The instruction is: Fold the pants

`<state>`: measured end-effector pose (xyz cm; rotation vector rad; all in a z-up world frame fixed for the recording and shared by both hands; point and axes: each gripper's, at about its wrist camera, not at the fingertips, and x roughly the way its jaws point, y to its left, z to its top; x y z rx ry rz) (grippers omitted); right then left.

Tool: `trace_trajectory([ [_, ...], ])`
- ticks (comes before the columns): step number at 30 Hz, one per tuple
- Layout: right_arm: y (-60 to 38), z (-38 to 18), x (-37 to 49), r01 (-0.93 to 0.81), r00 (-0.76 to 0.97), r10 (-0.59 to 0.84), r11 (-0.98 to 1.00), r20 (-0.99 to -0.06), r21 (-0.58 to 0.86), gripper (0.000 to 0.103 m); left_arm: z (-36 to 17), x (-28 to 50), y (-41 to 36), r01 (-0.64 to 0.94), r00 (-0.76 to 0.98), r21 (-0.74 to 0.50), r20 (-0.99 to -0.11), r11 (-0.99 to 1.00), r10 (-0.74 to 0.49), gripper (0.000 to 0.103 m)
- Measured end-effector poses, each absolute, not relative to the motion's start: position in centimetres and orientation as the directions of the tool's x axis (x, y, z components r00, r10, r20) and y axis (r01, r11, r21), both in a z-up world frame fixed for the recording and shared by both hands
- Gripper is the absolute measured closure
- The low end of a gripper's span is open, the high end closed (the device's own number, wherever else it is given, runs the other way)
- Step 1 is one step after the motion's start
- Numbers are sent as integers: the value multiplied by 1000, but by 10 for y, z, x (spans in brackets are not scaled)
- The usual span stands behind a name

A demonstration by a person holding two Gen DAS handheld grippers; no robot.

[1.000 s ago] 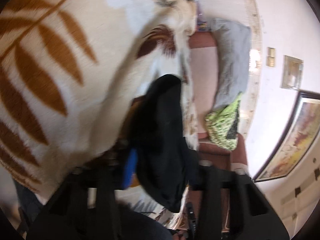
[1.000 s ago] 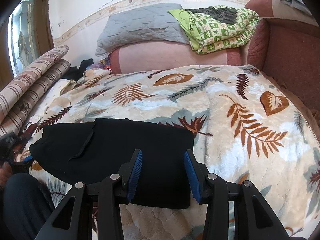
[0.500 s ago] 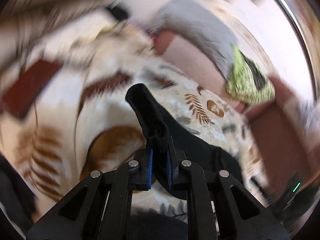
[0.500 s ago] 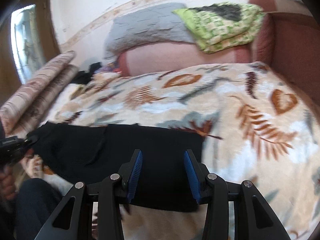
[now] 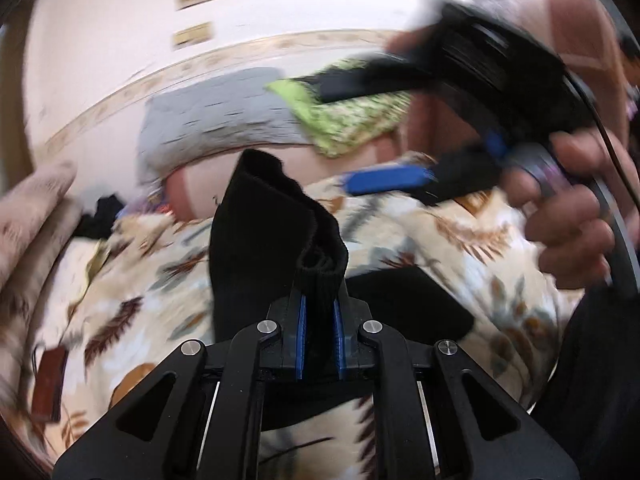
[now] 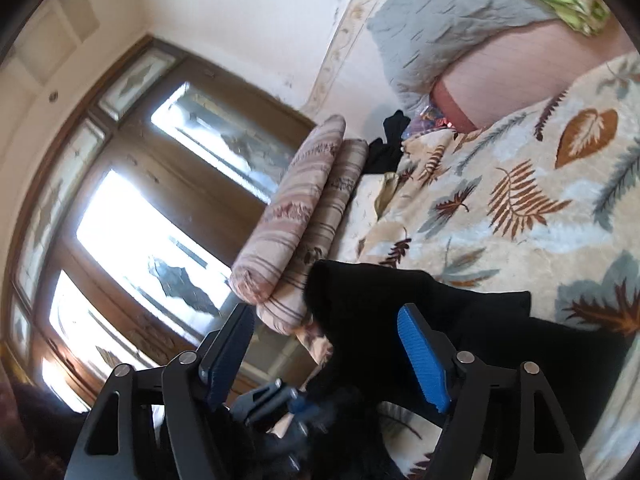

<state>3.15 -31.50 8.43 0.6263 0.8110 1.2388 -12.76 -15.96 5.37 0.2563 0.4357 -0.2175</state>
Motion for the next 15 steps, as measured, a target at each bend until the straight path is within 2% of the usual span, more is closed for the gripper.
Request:
trace_trajectory([
  [6,-332,64,32,-553,167,927,370,-335,747,32,44,-125,-206,342,875,264,-441,902,-203,93],
  [7,-340,61,34,-545,188,913,404,-363,734,37,42,-123,-212,354,869,266,-449,896,-210,93],
  [9,-349,57,42,-544,194,898,433,-394,719,86,36,-114,-225,360,863,277,-461,891,-205,93],
  [12,-362,39,57,-478,235,853,519,-466,709,93,28,-98,-242,368,848,283,-492,886,-195,93],
  [15,-369,18,71,-423,239,805,590,-543,688,95,11,-85,-253,388,819,280,-541,878,-190,93],
])
